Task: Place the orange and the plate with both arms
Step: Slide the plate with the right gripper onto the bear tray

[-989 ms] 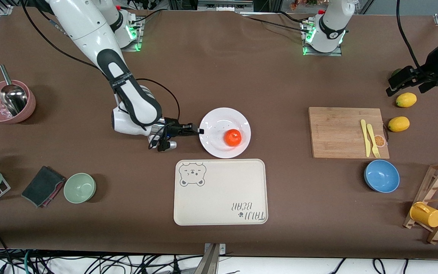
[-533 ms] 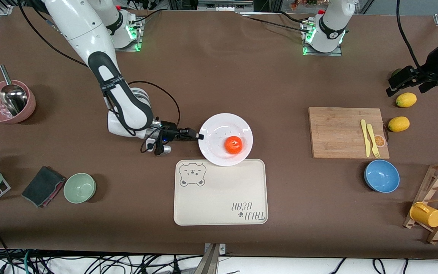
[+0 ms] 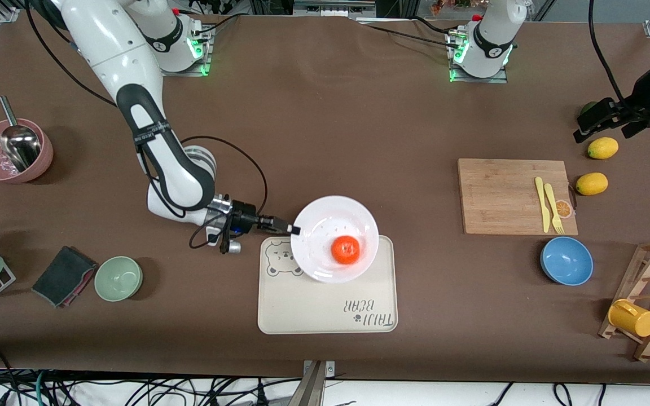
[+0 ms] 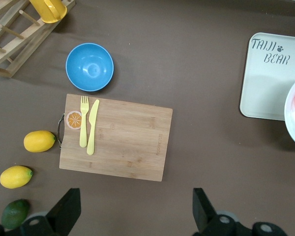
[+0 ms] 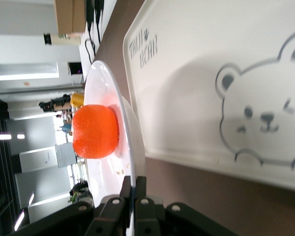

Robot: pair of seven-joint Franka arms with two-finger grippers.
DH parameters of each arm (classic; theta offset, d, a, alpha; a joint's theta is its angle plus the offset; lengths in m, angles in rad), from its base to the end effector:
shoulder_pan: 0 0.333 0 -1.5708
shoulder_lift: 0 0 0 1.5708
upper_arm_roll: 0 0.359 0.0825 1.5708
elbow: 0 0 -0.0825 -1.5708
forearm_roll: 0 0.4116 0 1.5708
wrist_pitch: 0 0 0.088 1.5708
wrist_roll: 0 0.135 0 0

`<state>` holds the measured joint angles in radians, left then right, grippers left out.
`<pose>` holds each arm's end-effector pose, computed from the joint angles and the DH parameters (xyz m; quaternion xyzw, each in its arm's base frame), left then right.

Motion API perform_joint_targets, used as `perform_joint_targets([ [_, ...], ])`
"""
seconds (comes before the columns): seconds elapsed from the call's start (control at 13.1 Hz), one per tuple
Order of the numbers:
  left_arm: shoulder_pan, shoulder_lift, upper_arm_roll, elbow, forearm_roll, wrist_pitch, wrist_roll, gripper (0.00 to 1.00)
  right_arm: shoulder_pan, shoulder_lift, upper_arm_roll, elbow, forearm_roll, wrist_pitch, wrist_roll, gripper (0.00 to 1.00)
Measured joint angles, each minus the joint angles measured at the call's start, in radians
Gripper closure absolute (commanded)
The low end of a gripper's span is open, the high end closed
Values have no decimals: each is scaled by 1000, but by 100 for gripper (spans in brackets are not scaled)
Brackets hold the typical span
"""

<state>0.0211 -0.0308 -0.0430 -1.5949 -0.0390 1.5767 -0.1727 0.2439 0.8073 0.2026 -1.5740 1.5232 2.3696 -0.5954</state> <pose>0.5719 -0.0182 0.6458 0.9970 0.0753 0.0044 0.0194 0.6928 0.3391 0.1788 -0.8382 0.1120 -0.0196 0.5334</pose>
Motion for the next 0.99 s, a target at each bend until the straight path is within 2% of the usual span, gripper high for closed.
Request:
perform_joint_targets([
  [0.23,0,0,0,0,0,0,0,0,-3,122,-10,154,0,23,25,100],
  [0.38,0,0,0,0,0,0,0,0,-5,173,-30,214,0,24,31,100],
  [0.61,1,0,0,0,0,0,0,0,-6,221,-51,265,0,24,33,100],
  [0.99,1,0,1,0,0,0,0,0,-2,243,-54,281,0,28,33,100],
])
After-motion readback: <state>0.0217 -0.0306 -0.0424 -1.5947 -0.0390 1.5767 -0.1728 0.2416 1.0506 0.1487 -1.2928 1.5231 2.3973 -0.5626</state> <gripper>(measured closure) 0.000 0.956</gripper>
